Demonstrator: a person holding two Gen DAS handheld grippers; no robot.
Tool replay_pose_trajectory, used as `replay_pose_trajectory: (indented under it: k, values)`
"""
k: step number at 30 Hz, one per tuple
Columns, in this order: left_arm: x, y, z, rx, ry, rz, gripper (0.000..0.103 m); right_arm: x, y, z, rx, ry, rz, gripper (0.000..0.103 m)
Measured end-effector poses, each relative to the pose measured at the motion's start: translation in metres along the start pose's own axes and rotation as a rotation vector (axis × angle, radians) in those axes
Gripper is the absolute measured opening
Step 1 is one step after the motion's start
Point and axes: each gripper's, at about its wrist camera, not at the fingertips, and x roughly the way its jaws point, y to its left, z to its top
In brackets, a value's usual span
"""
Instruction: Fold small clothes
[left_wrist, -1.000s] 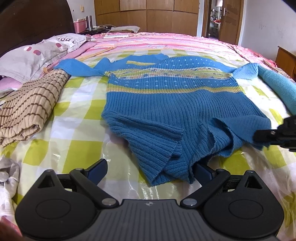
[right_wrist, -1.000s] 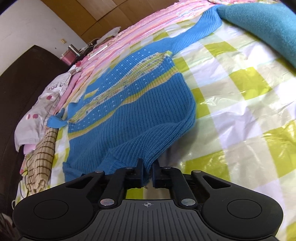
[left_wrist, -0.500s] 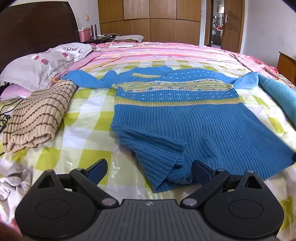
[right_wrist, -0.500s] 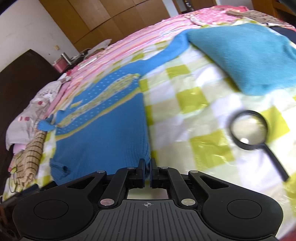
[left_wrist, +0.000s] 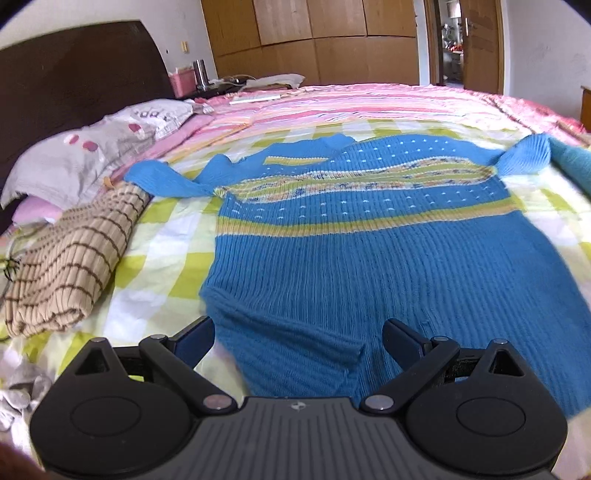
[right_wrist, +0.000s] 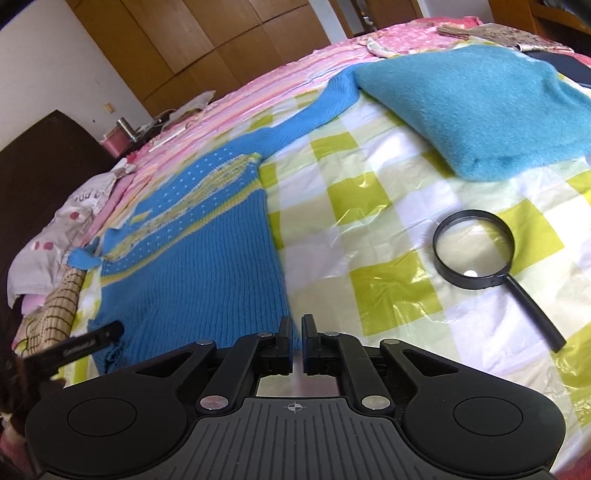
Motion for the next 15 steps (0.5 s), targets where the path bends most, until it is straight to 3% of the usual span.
replay_pose_trajectory:
  k: [3,4,6,8,11,13,15]
  values:
    - [0.008,-0.005,-0.003,0.032,0.024,0.06,0.097,0.003,-0.001,-0.002,0.0,0.016,0.016,0.008]
    - [0.01,-0.004,-0.004,0.032,0.034,0.077,0.089,0.002,-0.001,-0.002,-0.003,0.015,0.018,0.008]
    - [0.009,0.006,-0.006,-0.002,0.04,0.052,0.08,0.0,-0.002,-0.002,-0.009,0.005,0.021,0.009]
    - [0.006,0.017,-0.006,-0.049,0.053,0.032,0.059,-0.001,-0.002,-0.002,-0.012,-0.004,0.025,0.009]
    - [0.001,0.028,-0.009,-0.06,0.074,0.045,0.036,-0.001,-0.001,-0.003,-0.012,-0.002,0.038,0.009]
    - [-0.002,0.037,-0.012,-0.076,0.079,0.027,0.026,-0.002,0.001,-0.003,-0.019,-0.005,0.043,0.009]
    - [-0.006,0.045,-0.015,-0.092,0.078,0.019,0.023,-0.004,0.002,-0.004,-0.024,-0.007,0.046,0.009]
